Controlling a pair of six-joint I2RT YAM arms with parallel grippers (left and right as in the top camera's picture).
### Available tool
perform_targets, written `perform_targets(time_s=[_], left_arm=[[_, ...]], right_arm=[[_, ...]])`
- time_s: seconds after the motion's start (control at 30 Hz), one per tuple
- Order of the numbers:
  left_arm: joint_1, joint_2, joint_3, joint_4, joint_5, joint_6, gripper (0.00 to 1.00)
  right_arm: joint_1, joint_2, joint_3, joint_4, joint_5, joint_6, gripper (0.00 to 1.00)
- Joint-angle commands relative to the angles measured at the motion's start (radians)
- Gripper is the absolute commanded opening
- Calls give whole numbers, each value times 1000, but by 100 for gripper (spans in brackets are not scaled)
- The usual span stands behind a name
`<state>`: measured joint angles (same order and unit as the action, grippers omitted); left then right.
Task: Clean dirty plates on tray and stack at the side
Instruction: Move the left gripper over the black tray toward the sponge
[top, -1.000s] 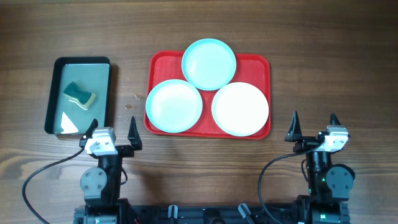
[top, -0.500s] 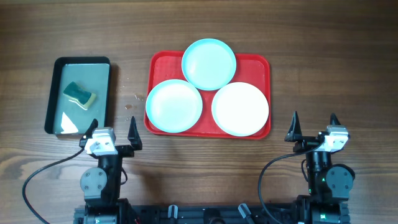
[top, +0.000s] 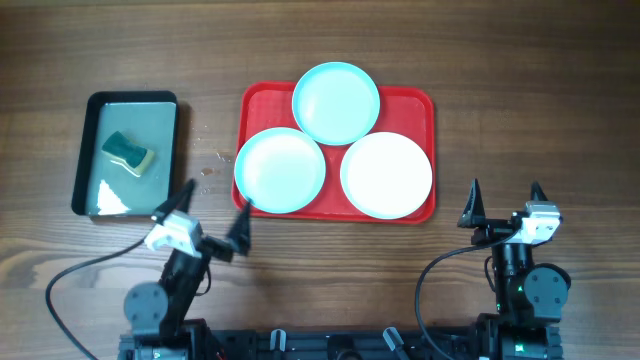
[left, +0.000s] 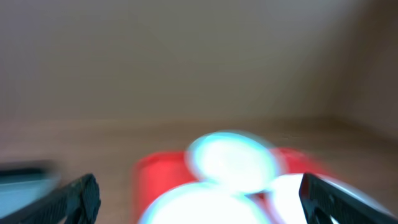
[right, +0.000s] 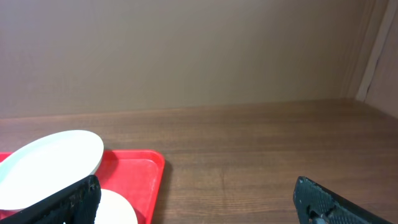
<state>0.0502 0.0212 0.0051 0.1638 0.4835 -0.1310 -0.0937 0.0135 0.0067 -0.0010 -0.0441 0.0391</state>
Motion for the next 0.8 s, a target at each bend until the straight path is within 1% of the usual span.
perform_targets(time_s=[0.0,0.07,0.1,0.13,0.17,0.23,0.27,0.33,0.4,0.43,0.5,0.53,0.6,0.63,0.67,0.7,0.77], left_arm=[[4,-8,0,308,488,-92,100],[4,-8,0,554,500,-138,100],[4,-8,1,674,473,-160,100],[4,-8,2,742,425,-179,100],[4,-8,8,771,355,-198,100],[4,-5,44,723,256,-183,100],[4,7,87,644,217,-134,100],[4,49,189,476,195,-41,100],[4,149,364,209,143,23,100],[4,227,477,55,107,52,100],[4,389,679,-187,60,116,100],[4,568,896,-441,51,182,100],[4,705,1049,-600,68,175,100],[4,748,1095,-660,73,176,100],[4,811,1151,-752,72,176,100],[4,855,1180,-787,74,176,100],[5,937,1230,-805,69,170,100]], right_arm=[[-4,-3,-2,3,-4,-10,100],[-4,-3,-2,3,-4,-10,100],[-4,-3,-2,3,-4,-10,100],[-4,-3,-2,3,-4,-10,100],[-4,-3,-2,3,-4,-10,100],[-4,-3,-2,3,-4,-10,100],[-4,-3,-2,3,-4,-10,100],[-4,-3,-2,3,-4,-10,100],[-4,-3,-2,3,-4,-10,100],[-4,-3,-2,3,-4,-10,100],[-4,-3,-2,3,-4,-11,100],[-4,-3,-2,3,-4,-10,100],[-4,-3,-2,3,-4,-10,100],[-4,-3,-2,3,-4,-10,100],[-4,-3,-2,3,-4,-10,100],[-4,-3,-2,3,-4,-10,100],[-4,-3,-2,3,-4,-10,100]])
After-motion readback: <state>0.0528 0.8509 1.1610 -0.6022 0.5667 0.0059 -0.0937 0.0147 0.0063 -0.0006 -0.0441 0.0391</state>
